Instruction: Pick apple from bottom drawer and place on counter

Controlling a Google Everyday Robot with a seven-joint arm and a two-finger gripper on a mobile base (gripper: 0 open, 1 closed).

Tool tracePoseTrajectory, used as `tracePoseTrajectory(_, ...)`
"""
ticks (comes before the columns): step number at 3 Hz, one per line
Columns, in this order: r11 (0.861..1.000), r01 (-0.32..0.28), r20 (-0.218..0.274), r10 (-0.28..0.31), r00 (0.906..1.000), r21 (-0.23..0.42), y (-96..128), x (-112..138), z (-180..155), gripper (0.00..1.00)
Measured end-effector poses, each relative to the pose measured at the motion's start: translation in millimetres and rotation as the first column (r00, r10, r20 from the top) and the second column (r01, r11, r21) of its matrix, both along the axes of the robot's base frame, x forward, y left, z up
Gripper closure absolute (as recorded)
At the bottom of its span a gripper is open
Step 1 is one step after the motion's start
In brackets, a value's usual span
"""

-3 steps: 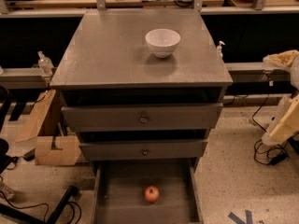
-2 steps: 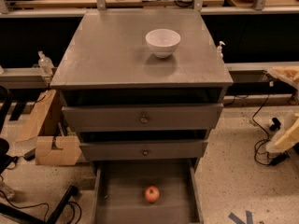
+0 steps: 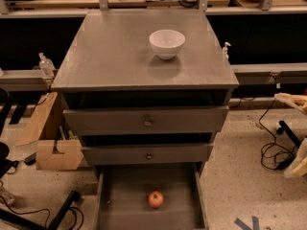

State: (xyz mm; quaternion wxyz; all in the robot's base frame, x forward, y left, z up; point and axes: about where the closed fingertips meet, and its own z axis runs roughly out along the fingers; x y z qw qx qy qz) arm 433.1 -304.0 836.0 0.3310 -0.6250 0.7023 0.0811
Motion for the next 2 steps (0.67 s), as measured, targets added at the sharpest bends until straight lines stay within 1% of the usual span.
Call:
tracePoseTrajectory(1, 1.0, 0.0, 0.0, 0.0, 1.0, 0.0, 0.0, 0.0, 0.0, 0.0)
tracePoseTrajectory(2, 0.999, -0.015, -0.001, 0.015, 0.9999, 0.045, 8.3, 5.3, -18.1, 0.0)
